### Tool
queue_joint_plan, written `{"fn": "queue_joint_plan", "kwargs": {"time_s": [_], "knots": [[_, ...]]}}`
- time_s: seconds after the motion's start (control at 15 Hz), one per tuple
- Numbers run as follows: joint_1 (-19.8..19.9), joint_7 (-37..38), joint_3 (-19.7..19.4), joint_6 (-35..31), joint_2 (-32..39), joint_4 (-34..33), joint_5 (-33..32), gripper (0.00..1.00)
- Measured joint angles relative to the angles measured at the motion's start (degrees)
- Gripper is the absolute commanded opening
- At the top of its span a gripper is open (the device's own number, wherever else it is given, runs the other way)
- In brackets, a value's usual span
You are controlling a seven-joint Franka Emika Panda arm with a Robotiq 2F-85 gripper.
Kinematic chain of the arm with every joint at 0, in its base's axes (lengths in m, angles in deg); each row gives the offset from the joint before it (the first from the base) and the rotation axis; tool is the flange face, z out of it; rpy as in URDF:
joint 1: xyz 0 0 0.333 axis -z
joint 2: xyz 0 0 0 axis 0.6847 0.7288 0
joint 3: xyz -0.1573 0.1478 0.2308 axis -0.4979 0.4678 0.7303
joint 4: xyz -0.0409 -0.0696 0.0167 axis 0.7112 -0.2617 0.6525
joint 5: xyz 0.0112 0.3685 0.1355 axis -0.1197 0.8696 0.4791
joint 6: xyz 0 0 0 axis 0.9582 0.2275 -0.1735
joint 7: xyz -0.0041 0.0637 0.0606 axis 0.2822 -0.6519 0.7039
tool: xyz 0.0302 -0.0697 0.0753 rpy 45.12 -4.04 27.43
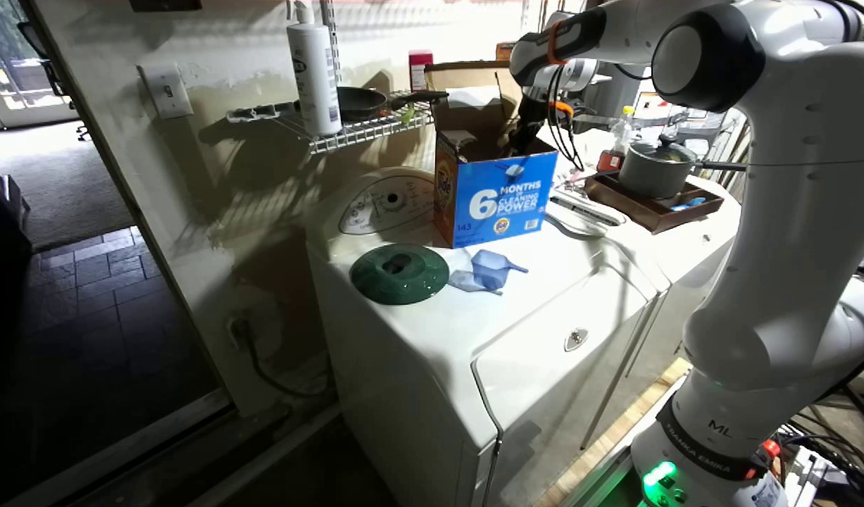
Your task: Pick up the object and place it in the box
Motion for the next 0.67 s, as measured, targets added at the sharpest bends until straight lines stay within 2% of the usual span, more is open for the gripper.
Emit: {"fn": "queue_joint_plan", "kwargs": {"time_s": [0.67], "knots": [[1.74, -0.77, 1.3, 0.58, 1.3, -1.42, 4.16, 0.02]]}}
